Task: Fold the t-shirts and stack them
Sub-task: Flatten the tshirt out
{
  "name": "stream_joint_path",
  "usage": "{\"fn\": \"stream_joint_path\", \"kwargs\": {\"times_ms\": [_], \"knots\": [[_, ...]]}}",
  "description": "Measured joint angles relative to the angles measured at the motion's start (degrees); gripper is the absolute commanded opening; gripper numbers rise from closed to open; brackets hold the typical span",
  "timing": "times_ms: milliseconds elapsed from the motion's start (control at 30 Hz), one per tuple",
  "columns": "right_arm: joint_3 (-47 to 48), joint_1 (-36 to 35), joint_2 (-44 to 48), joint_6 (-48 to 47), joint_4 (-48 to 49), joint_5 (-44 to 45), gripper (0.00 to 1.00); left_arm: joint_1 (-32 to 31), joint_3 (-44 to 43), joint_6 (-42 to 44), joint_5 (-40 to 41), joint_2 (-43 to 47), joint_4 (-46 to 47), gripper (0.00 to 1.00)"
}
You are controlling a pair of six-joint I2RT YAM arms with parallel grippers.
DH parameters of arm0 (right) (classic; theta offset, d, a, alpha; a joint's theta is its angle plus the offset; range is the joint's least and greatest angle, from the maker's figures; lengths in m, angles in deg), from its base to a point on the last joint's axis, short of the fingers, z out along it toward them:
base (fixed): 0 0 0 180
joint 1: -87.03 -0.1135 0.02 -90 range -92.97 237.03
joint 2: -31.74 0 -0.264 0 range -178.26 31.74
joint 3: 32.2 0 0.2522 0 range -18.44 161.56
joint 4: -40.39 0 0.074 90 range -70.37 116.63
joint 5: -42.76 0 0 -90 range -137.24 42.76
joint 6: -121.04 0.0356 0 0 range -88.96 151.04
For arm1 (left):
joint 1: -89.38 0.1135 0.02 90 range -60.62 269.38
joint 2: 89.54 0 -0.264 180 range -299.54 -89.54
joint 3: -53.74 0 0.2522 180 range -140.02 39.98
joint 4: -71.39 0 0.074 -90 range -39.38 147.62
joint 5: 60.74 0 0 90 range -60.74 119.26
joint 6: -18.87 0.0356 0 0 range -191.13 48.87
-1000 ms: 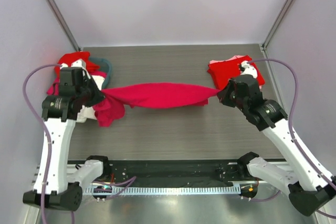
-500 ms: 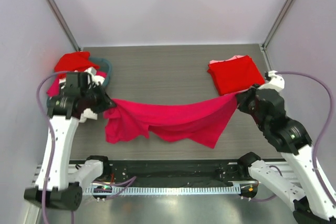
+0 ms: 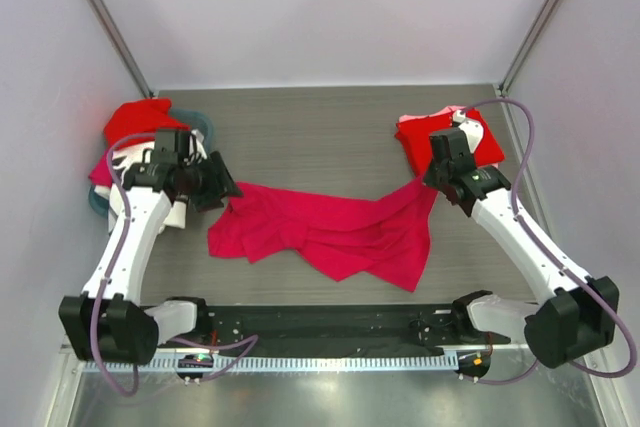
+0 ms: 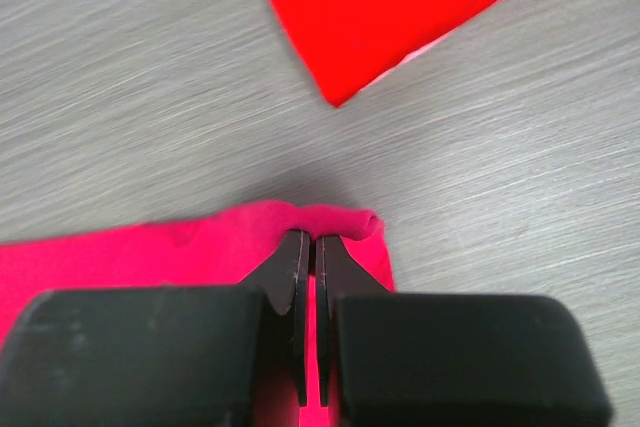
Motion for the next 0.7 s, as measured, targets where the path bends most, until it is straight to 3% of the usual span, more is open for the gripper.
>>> {"fn": "stream_joint_path", "kwargs": {"times_ms": [167,367,700], "knots": [[-3.85,4.83,-4.35,-0.09,5.46,-3.58,0.01,-2.01,11.26,-0.20,-0.11,5.75,0.92,0.53],[-6.95,6.69,-5.27,0.07,9.88,-7.61,0.01,-4.17,18.99,-3.52,0.24,5.14,3.39,0.54],[-8.59,7.32,-4.87,0.92,13.90,-12.63,0.01,-7.15,31.17,-14.58,3.32,6.51,16.61,0.47]]}}
